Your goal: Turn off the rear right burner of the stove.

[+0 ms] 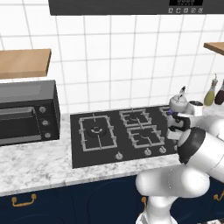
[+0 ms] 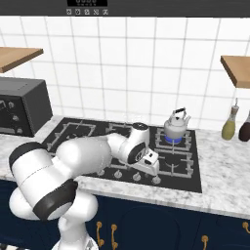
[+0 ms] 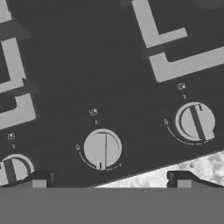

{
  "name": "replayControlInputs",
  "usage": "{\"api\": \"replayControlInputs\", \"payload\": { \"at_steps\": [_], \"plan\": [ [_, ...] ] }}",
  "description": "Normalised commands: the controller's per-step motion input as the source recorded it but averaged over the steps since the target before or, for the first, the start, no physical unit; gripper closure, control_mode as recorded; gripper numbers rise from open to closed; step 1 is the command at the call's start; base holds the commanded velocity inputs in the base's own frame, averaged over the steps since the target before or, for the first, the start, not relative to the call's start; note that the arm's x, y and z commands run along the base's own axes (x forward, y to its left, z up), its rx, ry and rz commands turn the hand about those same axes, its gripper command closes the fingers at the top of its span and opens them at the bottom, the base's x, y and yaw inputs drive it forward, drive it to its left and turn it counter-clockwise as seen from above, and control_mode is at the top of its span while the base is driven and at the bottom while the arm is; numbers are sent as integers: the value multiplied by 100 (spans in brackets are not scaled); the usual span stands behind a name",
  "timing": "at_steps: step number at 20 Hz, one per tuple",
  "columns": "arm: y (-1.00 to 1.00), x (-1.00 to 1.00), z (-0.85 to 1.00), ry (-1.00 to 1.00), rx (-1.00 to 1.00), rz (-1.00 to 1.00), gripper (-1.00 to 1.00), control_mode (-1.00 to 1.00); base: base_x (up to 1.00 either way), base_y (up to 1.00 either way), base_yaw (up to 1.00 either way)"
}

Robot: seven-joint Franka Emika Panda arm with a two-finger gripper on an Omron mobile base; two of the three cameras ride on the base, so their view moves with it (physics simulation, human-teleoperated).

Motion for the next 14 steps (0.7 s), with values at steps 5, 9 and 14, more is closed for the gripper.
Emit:
{"api": "replayControlInputs", "payload": {
  "at_steps": [5, 9, 14],
  "plan": [
    [0, 1, -33, 4, 0, 0, -100, -100, 0, 0, 0],
    [1, 8, -30, 1, 0, 0, -100, -100, 0, 0, 0],
    [0, 19, -20, 0, 0, 0, -100, -100, 0, 0, 0]
  ]
}}
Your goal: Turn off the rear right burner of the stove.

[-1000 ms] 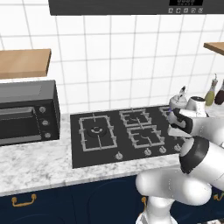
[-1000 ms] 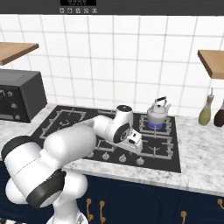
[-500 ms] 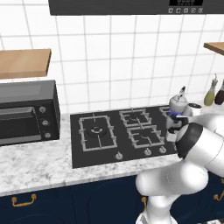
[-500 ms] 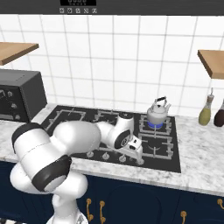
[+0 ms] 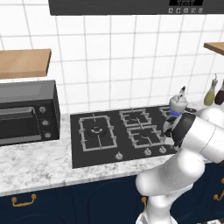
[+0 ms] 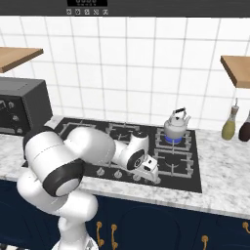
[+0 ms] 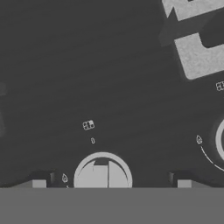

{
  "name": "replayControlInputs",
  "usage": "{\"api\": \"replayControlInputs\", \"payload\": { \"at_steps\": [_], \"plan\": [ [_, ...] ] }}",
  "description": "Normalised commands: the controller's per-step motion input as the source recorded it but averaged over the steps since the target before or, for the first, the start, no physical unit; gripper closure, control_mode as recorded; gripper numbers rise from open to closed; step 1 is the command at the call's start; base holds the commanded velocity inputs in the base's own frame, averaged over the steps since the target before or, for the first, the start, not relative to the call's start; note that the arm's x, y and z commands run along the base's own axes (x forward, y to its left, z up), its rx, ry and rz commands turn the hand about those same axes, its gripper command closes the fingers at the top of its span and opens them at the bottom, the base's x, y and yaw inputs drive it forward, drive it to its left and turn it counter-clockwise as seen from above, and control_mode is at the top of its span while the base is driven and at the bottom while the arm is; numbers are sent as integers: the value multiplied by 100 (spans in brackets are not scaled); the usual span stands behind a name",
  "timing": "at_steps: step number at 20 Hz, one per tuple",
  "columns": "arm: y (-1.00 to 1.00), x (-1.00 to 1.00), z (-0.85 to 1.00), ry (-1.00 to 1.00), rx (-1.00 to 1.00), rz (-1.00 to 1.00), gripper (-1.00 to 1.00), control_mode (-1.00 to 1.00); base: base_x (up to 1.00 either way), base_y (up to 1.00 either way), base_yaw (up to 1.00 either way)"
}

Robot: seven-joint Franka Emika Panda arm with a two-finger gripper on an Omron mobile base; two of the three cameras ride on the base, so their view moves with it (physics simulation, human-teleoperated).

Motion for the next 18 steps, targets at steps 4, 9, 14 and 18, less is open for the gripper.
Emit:
{"api": "replayControlInputs", "payload": {
  "at_steps": [4, 9, 14, 18],
  "plan": [
    [0, 19, -7, 0, 0, 0, -100, -100, 0, 0, 0],
    [10, -5, 0, 1, 0, 0, -100, -100, 0, 0, 0],
    [0, 0, 0, 0, 0, 0, -100, -100, 0, 0, 0],
    [0, 0, 0, 0, 0, 0, -100, -100, 0, 0, 0]
  ]
}}
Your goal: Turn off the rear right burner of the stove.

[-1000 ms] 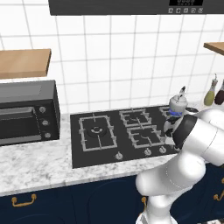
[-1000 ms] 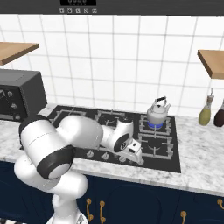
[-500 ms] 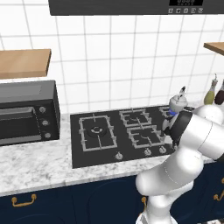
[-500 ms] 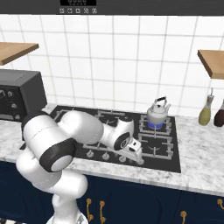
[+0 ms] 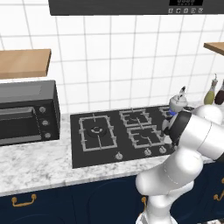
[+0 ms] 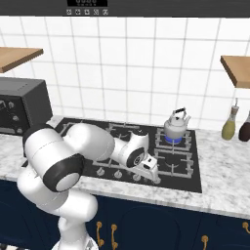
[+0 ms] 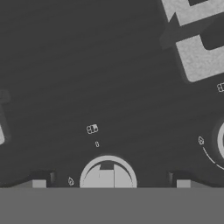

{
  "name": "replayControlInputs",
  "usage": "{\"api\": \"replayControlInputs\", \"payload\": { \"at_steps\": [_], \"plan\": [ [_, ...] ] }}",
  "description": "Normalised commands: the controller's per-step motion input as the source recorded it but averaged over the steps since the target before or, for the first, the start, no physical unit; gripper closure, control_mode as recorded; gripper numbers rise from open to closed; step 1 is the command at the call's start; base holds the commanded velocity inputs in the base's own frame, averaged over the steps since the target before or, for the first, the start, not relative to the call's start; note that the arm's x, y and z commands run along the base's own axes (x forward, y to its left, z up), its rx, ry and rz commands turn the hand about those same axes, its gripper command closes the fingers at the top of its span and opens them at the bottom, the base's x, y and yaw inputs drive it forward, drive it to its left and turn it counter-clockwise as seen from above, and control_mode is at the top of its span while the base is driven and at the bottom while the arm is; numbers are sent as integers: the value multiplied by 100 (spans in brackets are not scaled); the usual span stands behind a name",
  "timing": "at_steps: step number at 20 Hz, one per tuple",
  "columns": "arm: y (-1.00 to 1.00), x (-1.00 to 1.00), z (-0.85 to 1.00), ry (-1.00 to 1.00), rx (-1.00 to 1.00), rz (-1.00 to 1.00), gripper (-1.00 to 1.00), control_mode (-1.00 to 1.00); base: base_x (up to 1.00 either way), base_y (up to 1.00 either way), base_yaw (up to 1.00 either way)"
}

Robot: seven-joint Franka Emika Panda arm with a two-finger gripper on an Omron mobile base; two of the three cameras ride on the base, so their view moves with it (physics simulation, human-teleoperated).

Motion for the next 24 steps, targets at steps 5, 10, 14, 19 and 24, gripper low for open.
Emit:
{"api": "replayControlInputs", "payload": {
  "at_steps": [5, 10, 14, 19, 24],
  "plan": [
    [0, 0, 0, 0, 0, 0, 100, -100, 0, 0, 0],
    [0, 0, 0, 0, 0, 0, 100, -100, 0, 0, 0],
    [0, 0, 0, 0, 0, -9, 100, -100, 0, 0, 0],
    [10, 0, 0, 1, 0, -32, 100, -100, 0, 0, 0],
    [4, -2, 0, 1, 0, -51, 100, -100, 0, 0, 0]
  ]
}}
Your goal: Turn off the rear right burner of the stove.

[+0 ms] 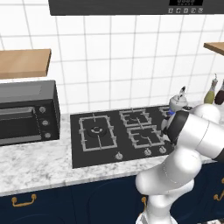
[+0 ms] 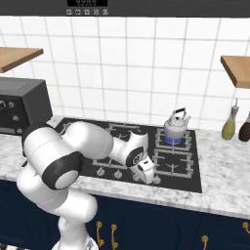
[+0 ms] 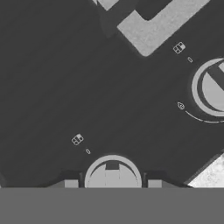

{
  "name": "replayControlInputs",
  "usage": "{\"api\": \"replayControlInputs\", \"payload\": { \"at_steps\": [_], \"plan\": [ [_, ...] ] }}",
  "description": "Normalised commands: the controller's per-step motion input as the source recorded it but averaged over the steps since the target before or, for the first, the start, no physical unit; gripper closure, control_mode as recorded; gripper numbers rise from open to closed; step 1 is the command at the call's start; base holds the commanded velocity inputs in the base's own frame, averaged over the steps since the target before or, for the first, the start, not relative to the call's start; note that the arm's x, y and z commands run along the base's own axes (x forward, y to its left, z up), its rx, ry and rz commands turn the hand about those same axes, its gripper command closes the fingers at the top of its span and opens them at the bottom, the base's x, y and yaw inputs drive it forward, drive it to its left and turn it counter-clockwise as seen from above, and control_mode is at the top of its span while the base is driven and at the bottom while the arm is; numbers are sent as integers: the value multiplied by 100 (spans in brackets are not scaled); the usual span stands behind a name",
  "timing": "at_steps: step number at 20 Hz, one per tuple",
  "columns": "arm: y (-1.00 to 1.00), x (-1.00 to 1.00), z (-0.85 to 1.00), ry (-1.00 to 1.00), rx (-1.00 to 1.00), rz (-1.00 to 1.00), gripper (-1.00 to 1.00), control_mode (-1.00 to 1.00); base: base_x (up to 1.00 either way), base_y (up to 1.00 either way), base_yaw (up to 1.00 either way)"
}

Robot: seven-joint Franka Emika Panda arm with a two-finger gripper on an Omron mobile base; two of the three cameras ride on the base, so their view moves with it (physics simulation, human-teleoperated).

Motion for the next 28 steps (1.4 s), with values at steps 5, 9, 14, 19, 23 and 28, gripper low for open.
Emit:
{"api": "replayControlInputs", "payload": {
  "at_steps": [5, 9, 14, 19, 23, 28],
  "plan": [
    [3, -16, 0, 4, 1, -60, 100, -100, 0, 0, 0],
    [4, -20, -1, 7, 3, -65, 100, -100, 0, 0, 0],
    [15, -12, -1, 8, 2, -69, 100, -100, 0, 0, 0],
    [27, 0, -7, 8, 0, -73, 100, -100, 0, 0, 0],
    [27, 0, -12, 10, 0, -78, 100, -100, 0, 0, 0],
    [21, 0, -18, 9, 3, -82, 100, -100, 0, 0, 0]
  ]
}}
